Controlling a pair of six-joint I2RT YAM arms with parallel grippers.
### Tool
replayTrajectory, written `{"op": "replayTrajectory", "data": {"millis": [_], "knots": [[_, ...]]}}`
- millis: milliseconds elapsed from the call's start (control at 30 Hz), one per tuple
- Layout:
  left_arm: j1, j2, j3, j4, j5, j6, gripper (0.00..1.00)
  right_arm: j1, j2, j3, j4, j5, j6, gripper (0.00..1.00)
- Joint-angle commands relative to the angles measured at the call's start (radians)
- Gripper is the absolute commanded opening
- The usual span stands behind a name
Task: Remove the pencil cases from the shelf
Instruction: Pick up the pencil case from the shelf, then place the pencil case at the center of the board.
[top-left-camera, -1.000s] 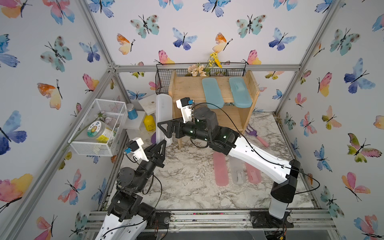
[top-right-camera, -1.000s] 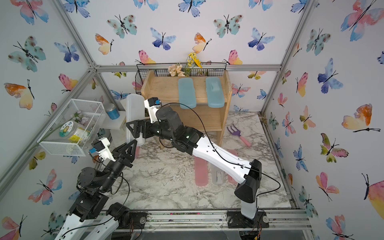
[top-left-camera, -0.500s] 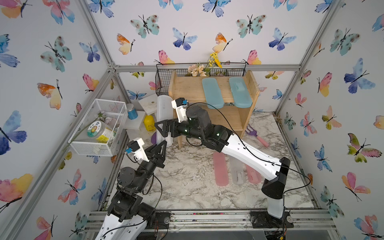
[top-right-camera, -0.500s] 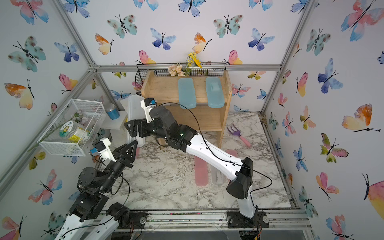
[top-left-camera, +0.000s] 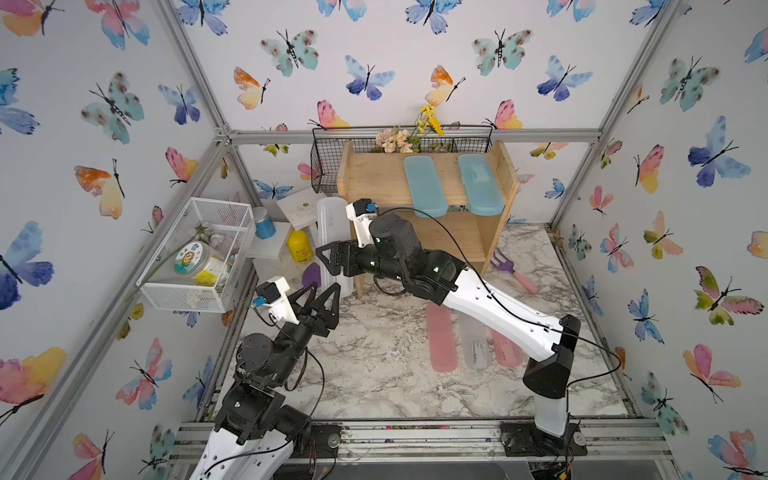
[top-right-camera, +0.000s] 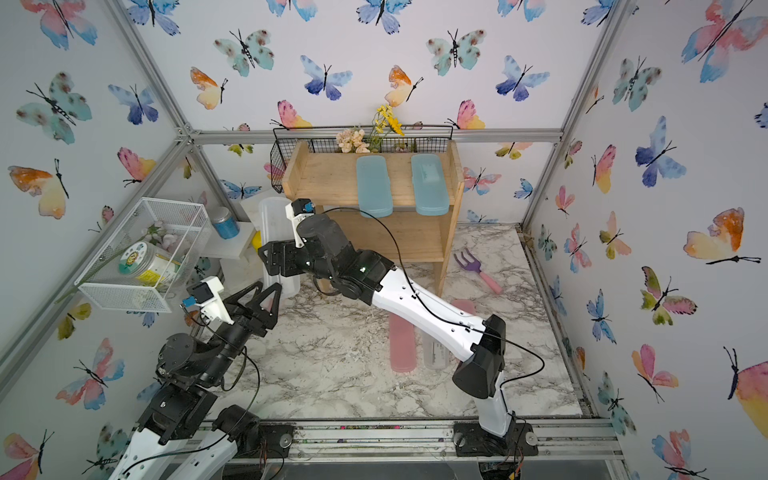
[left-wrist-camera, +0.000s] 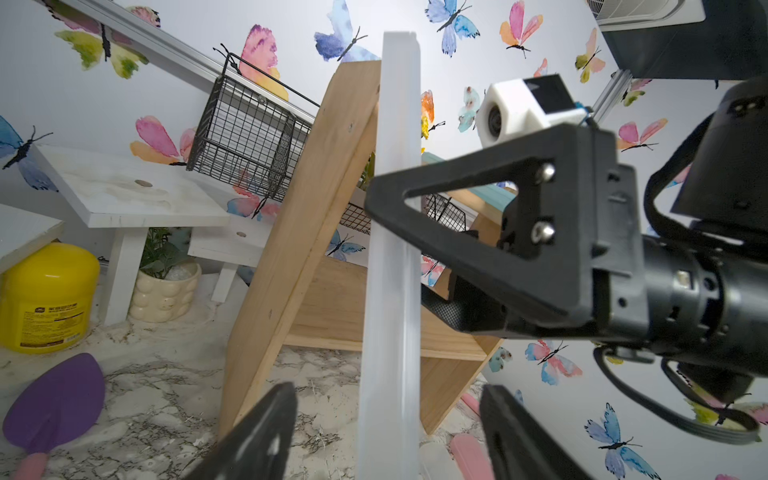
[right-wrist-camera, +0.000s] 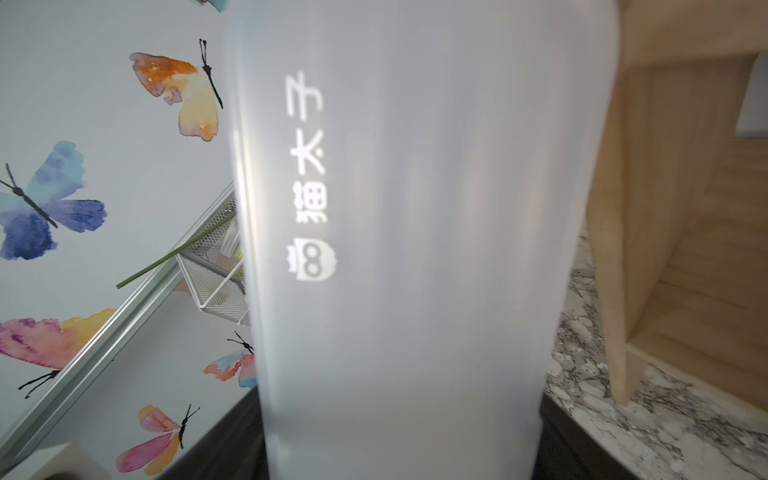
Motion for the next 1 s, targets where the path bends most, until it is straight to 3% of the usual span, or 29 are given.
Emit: {"op": "replayTrajectory", "data": {"millis": [0,167,433,533,667,967], "knots": [[0.001,-0.022,0.012,0.012,-0.049,0.003,0.99,-0.002,-0.054,-0.05,-0.026,0.068,-0.03,0.75],[0.003,-0.037,0.03,-0.022,-0.083,-0.013,0.99,-0.002,-0.188,-0.248,-0.06,0.116,-0.048,0.77],[0.001,-0.014,0.037,-0.088,-0.146,-0.061,0.99,-0.002,-0.523,-0.928,0.004,0.133,0.111,0.78],[0.001,0.014,0.016,-0.067,-0.13,-0.085,0.99,-0.001,-0.56,-1.07,0.02,0.148,0.163,0.79],[0.001,0.053,-0.003,-0.047,-0.104,-0.108,0.99,-0.002,-0.514,-1.136,0.041,0.144,0.201,0.8],[0.002,0.06,-0.035,-0.052,-0.088,-0.119,0.99,-0.026,-0.326,-1.105,0.091,0.121,0.234,0.83]]}}
